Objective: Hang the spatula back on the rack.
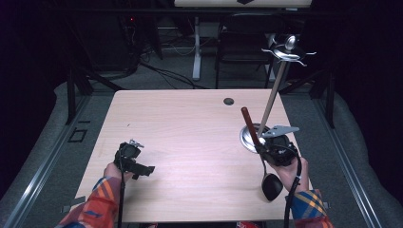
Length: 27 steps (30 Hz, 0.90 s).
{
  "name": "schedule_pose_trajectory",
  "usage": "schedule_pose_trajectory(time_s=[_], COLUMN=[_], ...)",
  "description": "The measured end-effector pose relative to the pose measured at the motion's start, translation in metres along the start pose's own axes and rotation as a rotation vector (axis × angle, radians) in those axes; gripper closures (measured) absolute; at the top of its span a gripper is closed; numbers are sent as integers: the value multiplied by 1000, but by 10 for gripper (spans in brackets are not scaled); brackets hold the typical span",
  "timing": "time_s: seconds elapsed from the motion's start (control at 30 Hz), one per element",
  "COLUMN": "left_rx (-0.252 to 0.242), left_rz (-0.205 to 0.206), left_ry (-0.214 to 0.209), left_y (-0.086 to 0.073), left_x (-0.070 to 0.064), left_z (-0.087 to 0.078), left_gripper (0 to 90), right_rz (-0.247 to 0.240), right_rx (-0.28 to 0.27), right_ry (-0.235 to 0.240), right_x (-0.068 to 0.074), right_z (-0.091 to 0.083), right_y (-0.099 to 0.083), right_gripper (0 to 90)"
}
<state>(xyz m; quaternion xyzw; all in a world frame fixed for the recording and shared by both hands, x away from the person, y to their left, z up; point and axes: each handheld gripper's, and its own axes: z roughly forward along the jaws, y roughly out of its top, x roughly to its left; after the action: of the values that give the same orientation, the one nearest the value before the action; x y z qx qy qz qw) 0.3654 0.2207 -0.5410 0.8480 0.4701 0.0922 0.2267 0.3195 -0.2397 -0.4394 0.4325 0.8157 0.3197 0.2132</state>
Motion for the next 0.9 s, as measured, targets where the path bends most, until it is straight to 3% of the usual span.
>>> schedule_pose_trajectory(time_s=[0.2,0.47,0.9], left_rx=[-3,1,1], left_rz=[1,1,5], left_ry=[0,-4,-6], left_y=[0,0,0], left_x=[0,0,0], left_z=[0,1,1], left_gripper=[22,23,24], right_rz=[43,31,56], right_rx=[-73,-174,-214], right_ry=[29,-37,-92], right_x=[-6,-5,-11], right_z=[-11,-25,-32], right_y=[-2,-1,-1], right_gripper=[847,847,846])
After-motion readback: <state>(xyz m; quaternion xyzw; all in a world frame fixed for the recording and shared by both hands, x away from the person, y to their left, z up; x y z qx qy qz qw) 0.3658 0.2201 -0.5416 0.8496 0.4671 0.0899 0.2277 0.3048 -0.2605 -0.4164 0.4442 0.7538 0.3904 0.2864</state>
